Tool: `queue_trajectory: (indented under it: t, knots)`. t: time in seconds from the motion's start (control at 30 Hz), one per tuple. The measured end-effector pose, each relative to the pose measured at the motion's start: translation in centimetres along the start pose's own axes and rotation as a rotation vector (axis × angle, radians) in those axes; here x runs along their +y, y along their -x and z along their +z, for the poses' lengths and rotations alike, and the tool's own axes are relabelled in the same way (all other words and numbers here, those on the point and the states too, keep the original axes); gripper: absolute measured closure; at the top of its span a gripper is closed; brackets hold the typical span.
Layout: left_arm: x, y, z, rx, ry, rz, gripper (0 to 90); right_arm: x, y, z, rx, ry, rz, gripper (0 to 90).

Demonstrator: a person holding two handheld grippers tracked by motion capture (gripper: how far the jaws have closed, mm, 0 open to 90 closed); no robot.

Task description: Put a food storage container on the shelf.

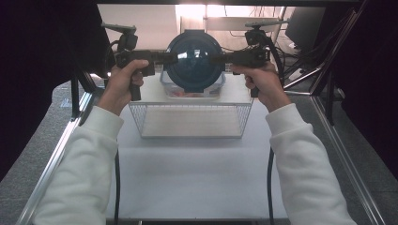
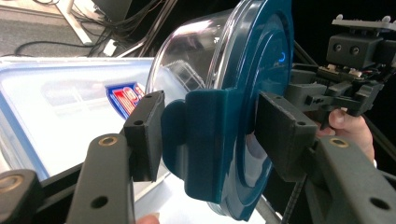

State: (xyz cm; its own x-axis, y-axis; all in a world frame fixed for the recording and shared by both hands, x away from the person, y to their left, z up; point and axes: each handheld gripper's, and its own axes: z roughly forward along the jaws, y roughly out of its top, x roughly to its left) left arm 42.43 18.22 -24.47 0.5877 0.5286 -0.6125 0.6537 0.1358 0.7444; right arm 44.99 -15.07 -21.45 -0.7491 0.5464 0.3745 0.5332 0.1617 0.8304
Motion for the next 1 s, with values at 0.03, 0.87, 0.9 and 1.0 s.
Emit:
queue_trajectory:
  t: [0.03, 0.87, 0.9, 1.0]
  knots:
    - [0.0, 0.0, 0.0, 0.000, 0.000, 0.000, 44.1, 0.2, 0.1, 0.0, 0.000, -0.001, 0.003, 42.0]
    - [1.8, -4.0, 2.2, 0.030, 0.020, -0.124, 42.8, 0.8, 4.3, 3.4, 0.022, 0.021, 0.170, 41.7]
    - [1.8, -4.1, 2.3, 0.031, 0.024, -0.135, 42.8, 0.8, 4.3, 3.4, 0.022, 0.021, 0.170, 41.7]
    - [1.9, -4.6, 2.7, 0.037, 0.031, -0.157, 41.8, 0.9, 5.1, 3.8, 0.029, 0.032, 0.223, 41.7]
